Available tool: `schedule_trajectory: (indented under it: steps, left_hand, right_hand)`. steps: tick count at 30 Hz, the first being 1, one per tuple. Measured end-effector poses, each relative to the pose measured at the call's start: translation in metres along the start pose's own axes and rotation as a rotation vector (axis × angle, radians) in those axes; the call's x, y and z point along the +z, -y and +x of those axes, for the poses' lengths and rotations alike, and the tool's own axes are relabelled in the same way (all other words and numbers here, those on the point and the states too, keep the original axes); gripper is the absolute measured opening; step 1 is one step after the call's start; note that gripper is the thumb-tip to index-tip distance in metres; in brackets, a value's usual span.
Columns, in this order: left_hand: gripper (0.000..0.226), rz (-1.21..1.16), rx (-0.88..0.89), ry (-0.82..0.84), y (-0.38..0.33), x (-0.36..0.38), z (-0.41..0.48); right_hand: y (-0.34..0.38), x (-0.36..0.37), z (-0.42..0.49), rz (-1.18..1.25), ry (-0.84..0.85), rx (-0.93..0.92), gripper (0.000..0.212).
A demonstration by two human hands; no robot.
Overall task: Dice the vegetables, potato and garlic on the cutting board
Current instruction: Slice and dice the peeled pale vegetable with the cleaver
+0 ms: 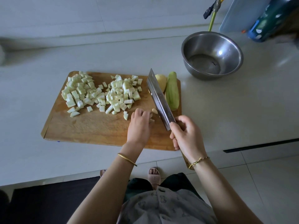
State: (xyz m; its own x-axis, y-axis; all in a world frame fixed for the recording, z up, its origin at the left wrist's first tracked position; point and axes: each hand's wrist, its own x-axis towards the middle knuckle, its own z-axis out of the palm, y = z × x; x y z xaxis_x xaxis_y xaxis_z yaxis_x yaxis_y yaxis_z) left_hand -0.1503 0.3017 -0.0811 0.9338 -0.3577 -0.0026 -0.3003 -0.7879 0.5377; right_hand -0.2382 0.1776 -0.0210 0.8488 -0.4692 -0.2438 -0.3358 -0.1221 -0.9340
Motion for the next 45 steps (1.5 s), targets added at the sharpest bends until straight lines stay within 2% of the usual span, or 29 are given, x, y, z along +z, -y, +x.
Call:
schedule_trajectory:
  steps: [5,7,10,14,19,28,32,42,45]
  left_hand:
    - [0.039,0.041,0.007,-0.040,0.004,0.000,0.015]
    - [0.043,0.055,0.094,-0.067,0.002,0.004,0.019]
    - [0.046,0.107,0.254,-0.041,-0.002,0.010,0.027]
    - [0.053,0.163,0.279,0.023,-0.006,0.015,0.036]
    - [0.039,0.169,0.306,0.052,-0.005,0.014,0.042]
    - [0.025,0.128,0.362,0.089,-0.003,0.004,0.058]
    - [0.025,0.107,0.384,0.067,-0.004,0.005,0.059]
    - [0.022,0.059,0.300,-0.019,0.009,0.009,0.045]
    - [0.021,0.073,0.210,-0.025,0.011,0.011,0.034]
  right_hand:
    - [0.009,-0.015,0.005,0.001,-0.021,-0.038,0.010]
    - [0.012,-0.018,0.007,0.017,-0.027,-0.041,0.015]
    - [0.015,-0.022,0.009,0.025,-0.039,-0.045,0.011]
    - [0.020,-0.023,0.010,0.022,-0.055,-0.066,0.014]
    - [0.023,-0.023,0.010,0.011,-0.070,-0.072,0.018]
    - [0.021,-0.020,0.012,0.021,-0.059,-0.061,0.011]
    - [0.021,-0.017,0.011,0.021,-0.054,-0.074,0.015]
    - [0.016,-0.013,0.012,0.019,-0.040,-0.067,0.005]
    - [0.015,-0.010,0.012,0.032,-0.033,-0.050,0.003]
